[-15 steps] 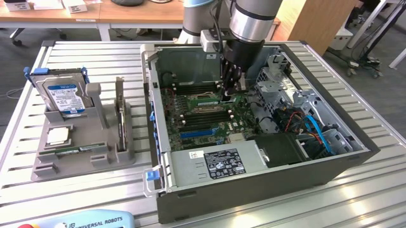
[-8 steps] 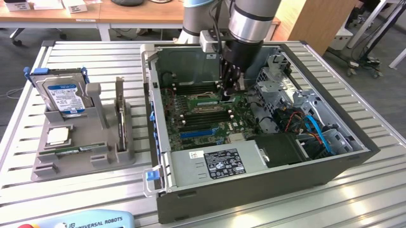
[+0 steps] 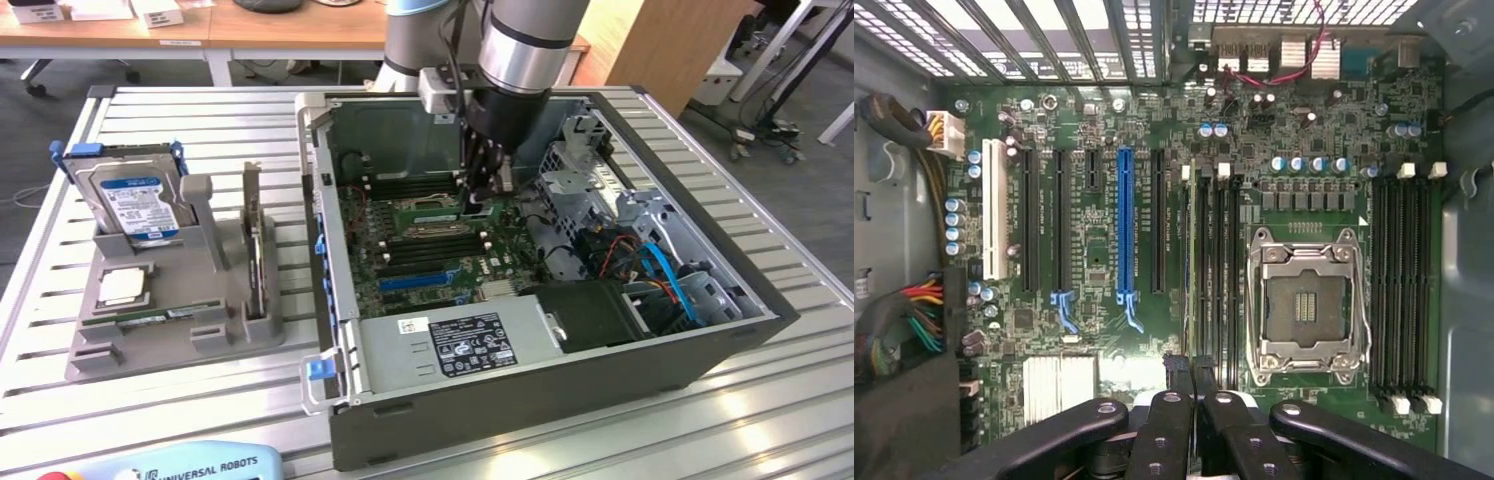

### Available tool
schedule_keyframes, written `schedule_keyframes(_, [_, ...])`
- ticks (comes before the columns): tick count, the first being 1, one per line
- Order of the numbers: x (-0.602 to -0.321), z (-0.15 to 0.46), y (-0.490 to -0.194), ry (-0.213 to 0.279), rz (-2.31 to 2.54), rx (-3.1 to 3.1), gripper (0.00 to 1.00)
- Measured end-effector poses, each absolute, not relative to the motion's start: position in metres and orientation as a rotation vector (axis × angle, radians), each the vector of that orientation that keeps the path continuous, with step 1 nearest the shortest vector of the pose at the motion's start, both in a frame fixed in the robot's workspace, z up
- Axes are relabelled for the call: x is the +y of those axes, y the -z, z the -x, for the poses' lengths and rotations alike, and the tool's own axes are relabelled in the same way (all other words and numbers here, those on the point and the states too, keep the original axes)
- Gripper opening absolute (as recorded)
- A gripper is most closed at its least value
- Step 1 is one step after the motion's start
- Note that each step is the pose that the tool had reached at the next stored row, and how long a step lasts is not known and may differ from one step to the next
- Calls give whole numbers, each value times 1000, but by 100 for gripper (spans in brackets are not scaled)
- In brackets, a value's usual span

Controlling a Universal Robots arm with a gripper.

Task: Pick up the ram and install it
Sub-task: 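Insert the ram into the slot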

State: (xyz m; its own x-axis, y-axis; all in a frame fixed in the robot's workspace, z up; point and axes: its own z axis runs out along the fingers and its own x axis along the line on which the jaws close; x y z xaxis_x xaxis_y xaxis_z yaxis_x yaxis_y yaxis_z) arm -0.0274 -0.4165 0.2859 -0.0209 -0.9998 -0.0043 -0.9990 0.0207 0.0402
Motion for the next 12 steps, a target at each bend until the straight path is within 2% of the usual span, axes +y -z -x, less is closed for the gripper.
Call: schedule_keyframes(12, [-416, 27, -267, 47, -2181, -2227, 11])
